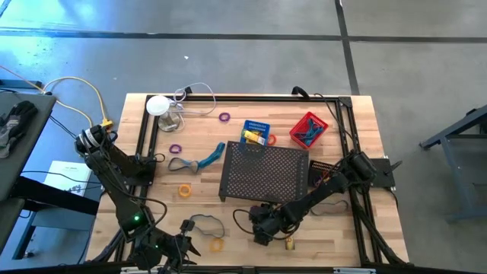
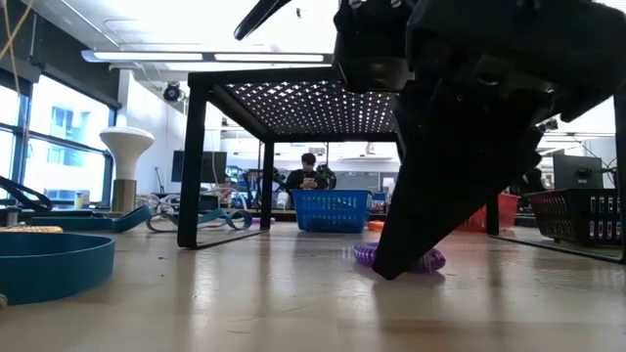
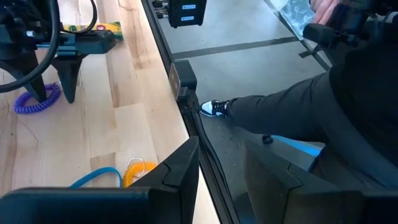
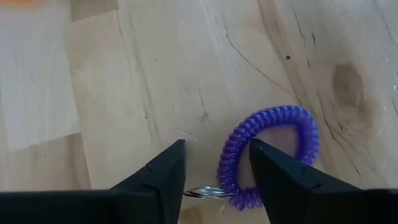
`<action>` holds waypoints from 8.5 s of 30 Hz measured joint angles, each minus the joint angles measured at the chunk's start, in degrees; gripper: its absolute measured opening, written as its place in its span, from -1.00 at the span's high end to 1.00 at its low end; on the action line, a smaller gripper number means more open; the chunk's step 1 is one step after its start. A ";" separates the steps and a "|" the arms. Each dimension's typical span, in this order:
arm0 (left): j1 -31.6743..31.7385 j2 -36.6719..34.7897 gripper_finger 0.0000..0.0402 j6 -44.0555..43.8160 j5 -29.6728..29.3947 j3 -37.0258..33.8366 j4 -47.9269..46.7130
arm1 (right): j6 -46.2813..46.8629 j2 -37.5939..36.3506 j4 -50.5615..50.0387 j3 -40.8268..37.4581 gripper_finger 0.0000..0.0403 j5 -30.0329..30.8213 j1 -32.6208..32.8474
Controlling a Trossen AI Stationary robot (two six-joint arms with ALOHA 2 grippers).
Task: Pick & Place Office Desk Supplies
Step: Put the purple spiral keychain into the black bin, then put the blue rubber band into the red bin
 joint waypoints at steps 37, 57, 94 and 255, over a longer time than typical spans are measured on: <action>4.90 0.00 0.44 16.24 -3.03 0.00 0.23 | 49.93 -13.91 -49.13 16.88 0.98 -6.94 24.74; 7.77 0.01 0.44 20.29 -2.62 0.00 1.45 | 60.55 -26.50 -66.52 -9.26 0.98 -6.78 15.19; 11.28 0.02 0.44 25.57 -2.55 -0.02 3.12 | 42.31 -32.45 -40.88 -14.29 0.13 -12.20 19.22; 16.41 0.02 0.44 22.49 -1.86 -0.02 2.18 | -19.73 -41.89 -22.31 -33.09 0.99 4.31 -59.24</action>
